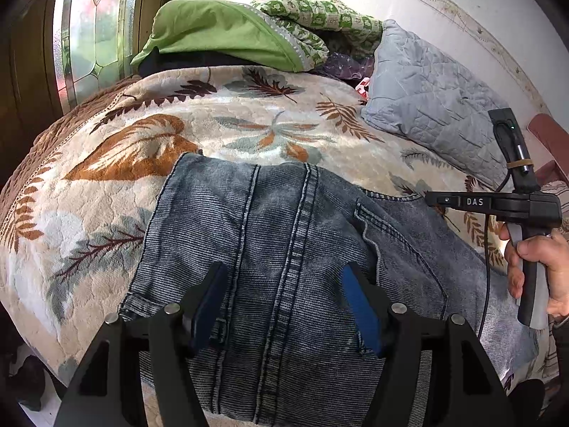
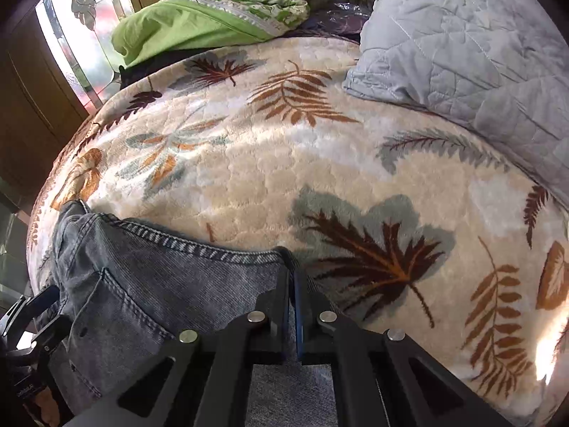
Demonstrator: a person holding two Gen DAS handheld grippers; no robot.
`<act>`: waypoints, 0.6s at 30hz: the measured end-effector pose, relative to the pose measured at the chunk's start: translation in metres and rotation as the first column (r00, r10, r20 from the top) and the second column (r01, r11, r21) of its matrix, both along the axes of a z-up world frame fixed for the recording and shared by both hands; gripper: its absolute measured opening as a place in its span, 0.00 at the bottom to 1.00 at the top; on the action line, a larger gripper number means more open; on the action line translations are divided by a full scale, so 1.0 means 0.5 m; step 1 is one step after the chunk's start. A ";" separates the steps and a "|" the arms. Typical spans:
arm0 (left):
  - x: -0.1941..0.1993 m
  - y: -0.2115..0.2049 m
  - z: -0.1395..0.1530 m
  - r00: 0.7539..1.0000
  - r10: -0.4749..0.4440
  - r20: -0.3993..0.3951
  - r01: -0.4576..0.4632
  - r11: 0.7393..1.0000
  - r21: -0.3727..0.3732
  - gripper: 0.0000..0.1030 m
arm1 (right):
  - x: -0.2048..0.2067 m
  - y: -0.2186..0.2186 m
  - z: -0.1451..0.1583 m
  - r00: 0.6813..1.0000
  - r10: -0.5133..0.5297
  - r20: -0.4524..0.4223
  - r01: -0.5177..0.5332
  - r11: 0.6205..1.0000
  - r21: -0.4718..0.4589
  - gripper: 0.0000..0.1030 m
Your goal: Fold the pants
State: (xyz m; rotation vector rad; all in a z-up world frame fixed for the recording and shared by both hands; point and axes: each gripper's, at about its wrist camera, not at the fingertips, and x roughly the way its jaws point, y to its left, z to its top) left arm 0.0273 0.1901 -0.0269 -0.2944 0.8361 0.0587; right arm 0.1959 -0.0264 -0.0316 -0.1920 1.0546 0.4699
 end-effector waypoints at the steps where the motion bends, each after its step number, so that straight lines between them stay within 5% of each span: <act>1: -0.004 -0.004 0.007 1.000 -0.004 0.024 0.004 1.000 0.006 0.66 | 0.006 0.004 -0.002 1.000 -0.003 0.005 0.003 1.000 -0.009 0.02; 3: -0.007 -0.012 0.017 0.999 -0.015 0.050 0.014 1.000 0.027 0.66 | 0.018 0.003 -0.010 1.000 -0.015 -0.015 0.015 1.000 0.001 0.02; 7: -0.005 -0.030 0.020 0.997 -0.048 0.054 0.046 0.998 0.043 0.66 | -0.005 -0.063 0.006 0.994 -0.105 -0.015 0.106 0.981 0.163 0.04; 8: -0.006 -0.034 0.021 0.997 -0.054 0.055 0.051 0.998 0.048 0.66 | -0.015 -0.089 0.009 0.990 -0.136 -0.032 0.139 0.971 0.197 0.10; 11: -0.004 -0.047 0.018 0.996 -0.077 0.049 0.075 0.996 0.048 0.66 | -0.064 -0.189 0.024 0.970 -0.235 -0.062 0.243 0.942 0.231 0.56; 15: -0.002 -0.066 0.015 0.995 -0.094 0.040 0.092 0.994 0.056 0.66 | -0.146 -0.371 0.049 0.930 -0.366 -0.037 0.364 0.903 0.228 0.58; 18: -0.001 -0.085 0.016 0.993 -0.108 0.048 0.104 0.992 0.074 0.66 | -0.182 -0.533 0.038 0.856 -0.516 -0.027 0.515 0.849 0.123 0.58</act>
